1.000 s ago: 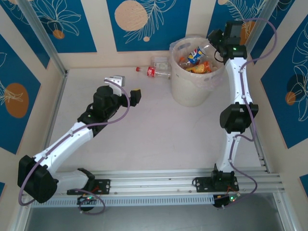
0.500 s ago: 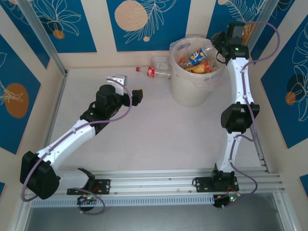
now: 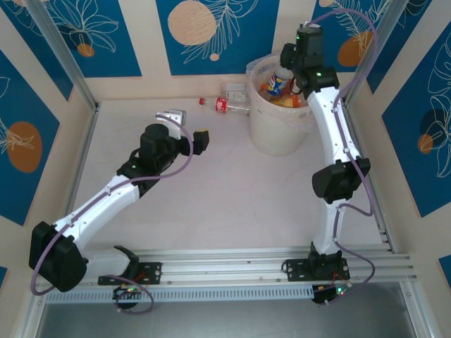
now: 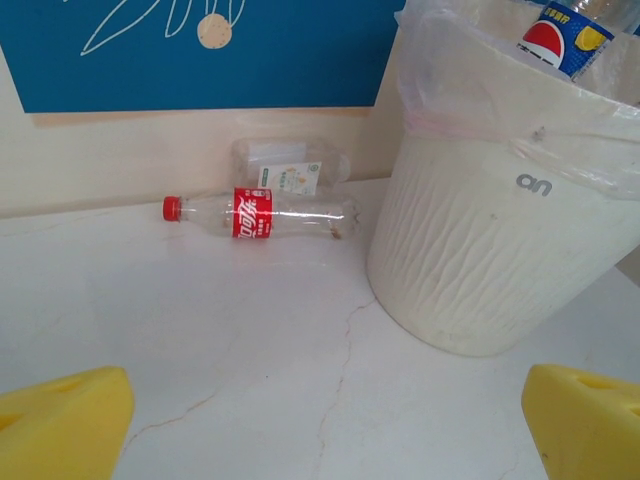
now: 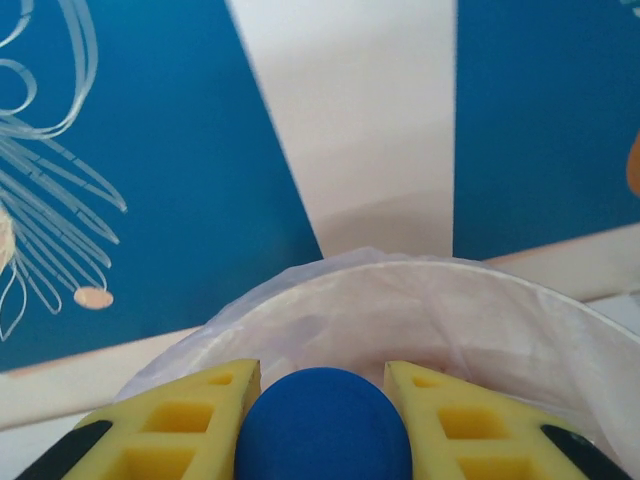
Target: Put the plastic bottles in the bin
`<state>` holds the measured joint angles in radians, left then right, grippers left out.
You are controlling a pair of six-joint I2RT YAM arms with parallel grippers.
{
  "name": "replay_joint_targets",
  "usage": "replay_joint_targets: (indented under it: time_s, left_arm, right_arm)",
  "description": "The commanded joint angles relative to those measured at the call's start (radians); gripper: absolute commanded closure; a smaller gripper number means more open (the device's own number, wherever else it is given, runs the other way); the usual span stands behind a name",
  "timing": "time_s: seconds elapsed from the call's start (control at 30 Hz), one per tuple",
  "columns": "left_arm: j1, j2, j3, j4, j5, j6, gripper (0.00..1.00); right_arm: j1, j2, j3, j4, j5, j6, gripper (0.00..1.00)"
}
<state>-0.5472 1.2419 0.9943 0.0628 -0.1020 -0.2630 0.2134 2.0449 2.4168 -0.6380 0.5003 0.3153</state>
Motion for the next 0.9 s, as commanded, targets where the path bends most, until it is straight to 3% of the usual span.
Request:
replay_joint_targets:
  time_s: [0.0, 0.2, 0.53, 0.7, 0.87]
  left_arm:
    - [0.007, -0.025, 0.023, 0.013, 0.004, -0.005, 0.00]
    - [0.008, -0.019, 0.024, 0.014, 0.004, -0.005, 0.00]
    - [0.007, -0.010, 0.024, 0.014, 0.002, -0.006, 0.00]
    - [0.009, -0.016, 0.024, 0.005, -0.008, 0.001, 0.00]
    - [0.009, -0.023, 0.015, 0.011, -0.009, -0.003, 0.00]
  right_arm:
    - [0.012, 0.037, 0.082, -0.067, 0.143, -0.187, 0.88]
    - [0.014, 0.080, 0.170, -0.051, 0.211, -0.301, 0.88]
    - [0.018, 0.114, 0.144, 0.082, 0.252, -0.474, 0.91]
    - [0.023, 0.113, 0.189, 0.105, 0.171, -0.458, 0.91]
    - [0.008, 0.139, 0.286, -0.037, 0.080, -0.343, 0.87]
